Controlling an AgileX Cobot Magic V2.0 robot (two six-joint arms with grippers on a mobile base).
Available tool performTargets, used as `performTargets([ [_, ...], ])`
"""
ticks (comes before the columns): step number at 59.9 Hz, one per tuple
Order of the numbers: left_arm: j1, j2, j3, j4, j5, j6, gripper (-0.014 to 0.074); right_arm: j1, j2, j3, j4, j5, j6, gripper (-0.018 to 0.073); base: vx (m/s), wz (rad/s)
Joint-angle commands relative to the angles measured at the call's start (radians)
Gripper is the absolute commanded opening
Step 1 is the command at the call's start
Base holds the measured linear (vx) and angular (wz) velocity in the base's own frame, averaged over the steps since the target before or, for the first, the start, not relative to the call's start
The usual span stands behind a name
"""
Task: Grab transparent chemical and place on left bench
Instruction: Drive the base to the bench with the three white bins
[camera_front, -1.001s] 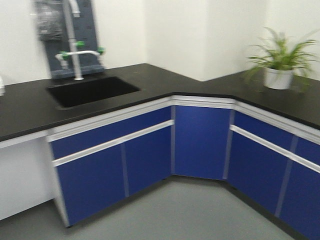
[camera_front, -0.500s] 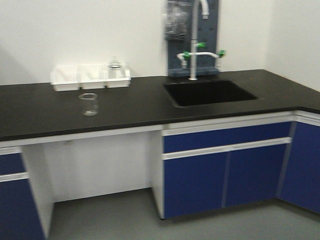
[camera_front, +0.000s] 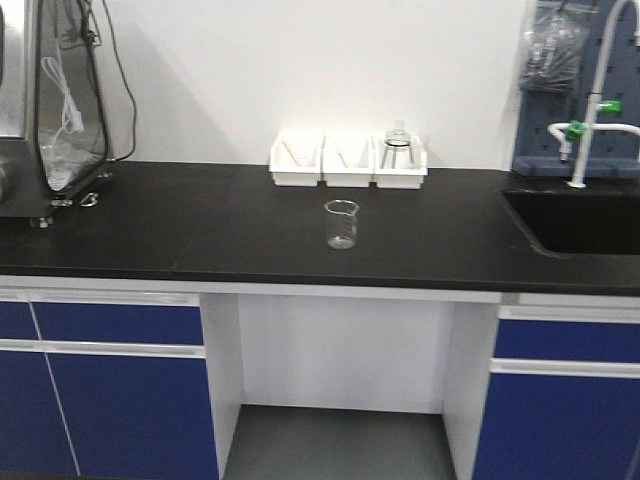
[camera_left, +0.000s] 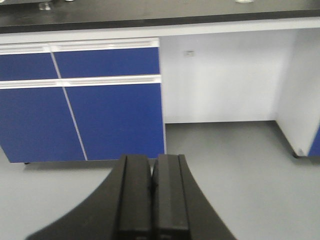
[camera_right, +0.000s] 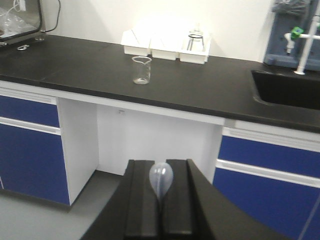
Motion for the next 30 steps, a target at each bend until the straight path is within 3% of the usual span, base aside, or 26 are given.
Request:
performTargets([
  [1,-0.002,-0.019,0.016,-0.001,-0.078,-0.008,-0.0003,0.000,0.006,-0.028,-0.002,-0.084,-0.001,-0.0003,0.33,0.28],
  [30,-0.002,-0.019,0.016,-0.001,-0.078,-0.008,-0.0003,0.000,0.006,-0.028,-0.002,-0.084,-0.001,-0.0003,0.39,0.10],
])
